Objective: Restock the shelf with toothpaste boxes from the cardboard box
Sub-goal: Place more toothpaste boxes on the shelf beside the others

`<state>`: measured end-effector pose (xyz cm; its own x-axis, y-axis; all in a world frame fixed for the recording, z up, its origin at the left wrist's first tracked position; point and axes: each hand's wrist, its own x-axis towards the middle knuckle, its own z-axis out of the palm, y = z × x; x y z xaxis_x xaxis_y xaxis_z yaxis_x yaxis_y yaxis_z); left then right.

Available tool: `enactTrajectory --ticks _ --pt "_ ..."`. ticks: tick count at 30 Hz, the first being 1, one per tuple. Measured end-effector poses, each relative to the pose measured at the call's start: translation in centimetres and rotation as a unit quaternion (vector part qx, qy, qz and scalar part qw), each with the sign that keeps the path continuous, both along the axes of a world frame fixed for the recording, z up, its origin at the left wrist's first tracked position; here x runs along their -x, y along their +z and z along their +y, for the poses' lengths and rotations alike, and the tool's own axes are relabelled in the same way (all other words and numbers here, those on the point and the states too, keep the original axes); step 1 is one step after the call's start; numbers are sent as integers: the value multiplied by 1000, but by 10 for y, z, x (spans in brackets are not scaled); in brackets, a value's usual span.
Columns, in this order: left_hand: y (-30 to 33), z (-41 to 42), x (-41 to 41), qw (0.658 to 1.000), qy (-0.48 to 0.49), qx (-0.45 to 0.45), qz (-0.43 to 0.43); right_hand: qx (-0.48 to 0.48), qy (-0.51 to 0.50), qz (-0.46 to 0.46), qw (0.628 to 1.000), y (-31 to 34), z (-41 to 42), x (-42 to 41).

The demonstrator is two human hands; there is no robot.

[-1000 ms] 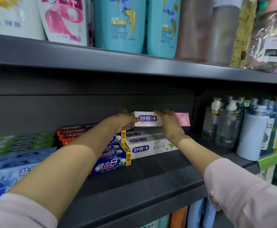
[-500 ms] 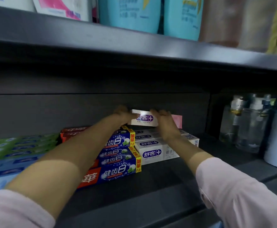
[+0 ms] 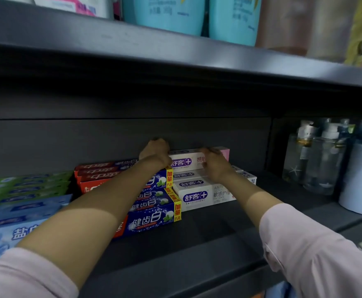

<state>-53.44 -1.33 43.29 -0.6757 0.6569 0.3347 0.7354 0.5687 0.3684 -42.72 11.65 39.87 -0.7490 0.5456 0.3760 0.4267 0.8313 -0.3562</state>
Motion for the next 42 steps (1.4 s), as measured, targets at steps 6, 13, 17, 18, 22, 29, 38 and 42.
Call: enactTrajectory --ticks 6,13,17,18,22,29,38,42 --pt "-2 0 -15 998 -8 20 51 24 18 8 1000 4 -9 -10" --pt "3 -25 -78 998 -47 -29 43 35 -6 56 998 18 -58 -68" --pt "-9 -46 -139 995 -90 -47 -16 90 -49 52 993 5 -93 -144" --pt "-17 -51 -157 992 -109 -59 -25 96 -65 44 992 -4 -101 -165" --pt "-60 -63 -239 978 -183 -70 -68 112 -142 -6 984 -51 -121 -248" --pt "-182 -33 -334 952 -272 59 -125 203 -237 -108 944 -180 -119 -361" --pt "-379 43 -385 909 -285 252 -166 301 -298 -259 868 -374 -70 -444" --pt "-471 74 -403 862 -333 335 -184 351 -303 -327 823 -458 -49 -475"
